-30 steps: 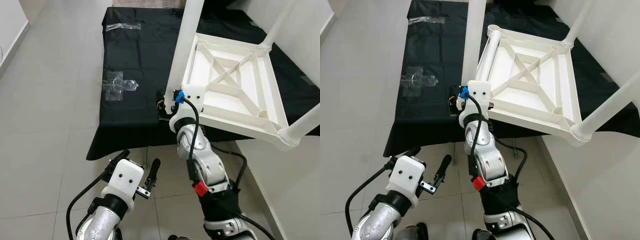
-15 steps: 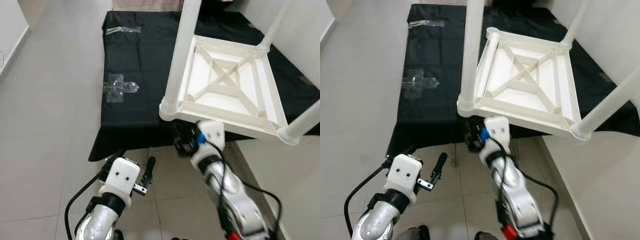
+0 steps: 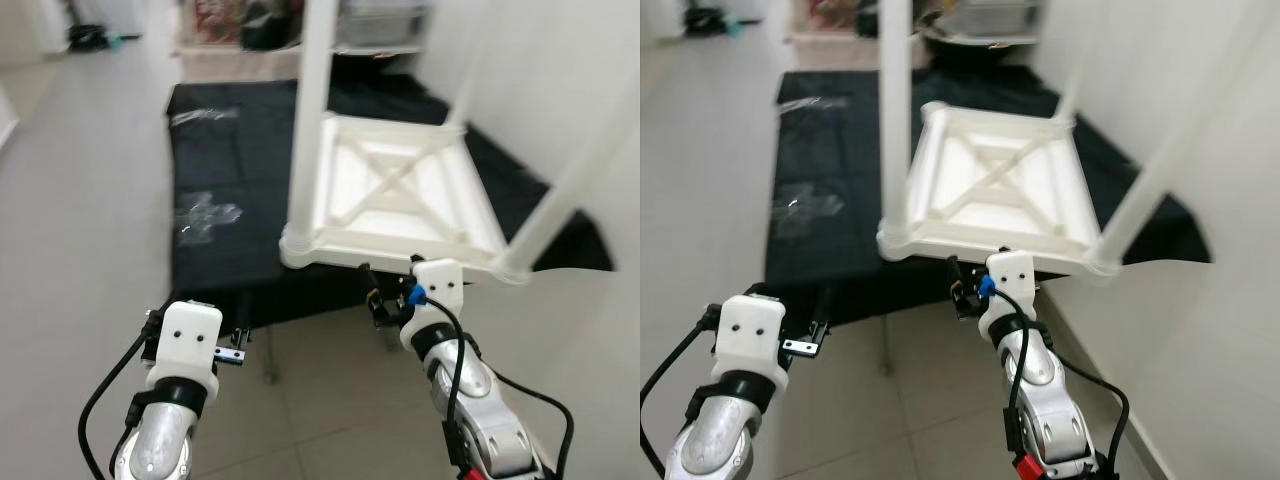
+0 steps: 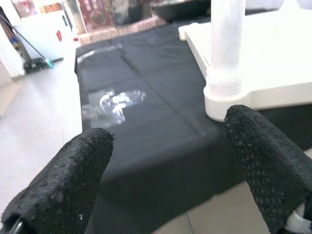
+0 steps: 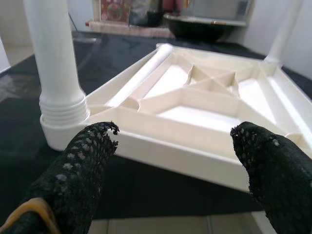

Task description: Building children table

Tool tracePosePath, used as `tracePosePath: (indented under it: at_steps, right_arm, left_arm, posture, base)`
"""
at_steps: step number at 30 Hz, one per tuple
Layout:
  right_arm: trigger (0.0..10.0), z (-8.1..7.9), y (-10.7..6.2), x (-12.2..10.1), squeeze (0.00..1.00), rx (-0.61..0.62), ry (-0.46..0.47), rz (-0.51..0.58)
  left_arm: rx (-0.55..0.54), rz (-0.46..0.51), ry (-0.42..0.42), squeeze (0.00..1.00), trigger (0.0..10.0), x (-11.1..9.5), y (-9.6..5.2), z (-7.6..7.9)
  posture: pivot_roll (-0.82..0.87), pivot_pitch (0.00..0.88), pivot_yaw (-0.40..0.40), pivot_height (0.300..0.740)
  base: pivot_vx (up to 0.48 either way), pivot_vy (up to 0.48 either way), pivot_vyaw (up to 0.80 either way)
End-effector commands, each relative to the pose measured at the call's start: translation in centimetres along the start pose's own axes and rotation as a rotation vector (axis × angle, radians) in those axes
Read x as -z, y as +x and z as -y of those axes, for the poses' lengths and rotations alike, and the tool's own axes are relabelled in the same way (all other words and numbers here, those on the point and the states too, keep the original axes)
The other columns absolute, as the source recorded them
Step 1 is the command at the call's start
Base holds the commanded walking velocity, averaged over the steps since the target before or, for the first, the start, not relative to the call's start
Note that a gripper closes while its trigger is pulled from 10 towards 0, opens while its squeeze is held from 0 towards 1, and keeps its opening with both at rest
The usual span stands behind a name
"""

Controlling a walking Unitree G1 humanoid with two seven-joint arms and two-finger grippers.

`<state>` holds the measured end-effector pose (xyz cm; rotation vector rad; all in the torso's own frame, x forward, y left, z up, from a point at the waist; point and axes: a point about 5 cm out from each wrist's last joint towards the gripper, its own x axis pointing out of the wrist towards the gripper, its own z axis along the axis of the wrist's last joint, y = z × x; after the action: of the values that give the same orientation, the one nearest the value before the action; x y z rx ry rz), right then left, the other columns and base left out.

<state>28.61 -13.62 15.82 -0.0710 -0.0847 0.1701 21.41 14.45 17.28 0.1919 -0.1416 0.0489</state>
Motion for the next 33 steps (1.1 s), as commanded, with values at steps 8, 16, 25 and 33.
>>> tracePosePath:
  at_steps: [8,16,25,33]
  right_arm:
    - [10.0,-0.2,0.7,0.2,0.0,-0.037,0.014,0.003]
    - [10.0,-0.1,1.6,-0.2,0.0,-0.005,-0.015,0.022]
    - [10.0,2.1,3.2,-1.6,0.0,0.118,-0.007,0.056]
    - [10.0,4.1,3.6,-2.2,0.0,0.233,-0.038,0.065]
  left_arm:
    - [-0.054,0.002,0.021,0.0,10.0,-0.3,0.1,-0.7]
    - [-0.067,0.023,0.039,0.0,10.0,-0.8,0.1,-0.8]
    - [-0.103,0.057,0.061,0.0,10.0,-1.8,0.7,-1.7]
    - [-0.116,0.038,0.058,0.0,10.0,-1.7,0.9,-2.3]
  posture:
    - [0.08,0.068,-0.071,0.74]
    - [0.08,0.078,-0.074,0.74]
    - [0.09,0.087,-0.08,0.74]
    - [0.09,0.097,-0.075,0.74]
  base:
    - [0.162,0.0,0.0]
    - [0.315,0.0,0.44]
    - [0.385,0.0,0.0]
    - [0.095,0.0,0.0]
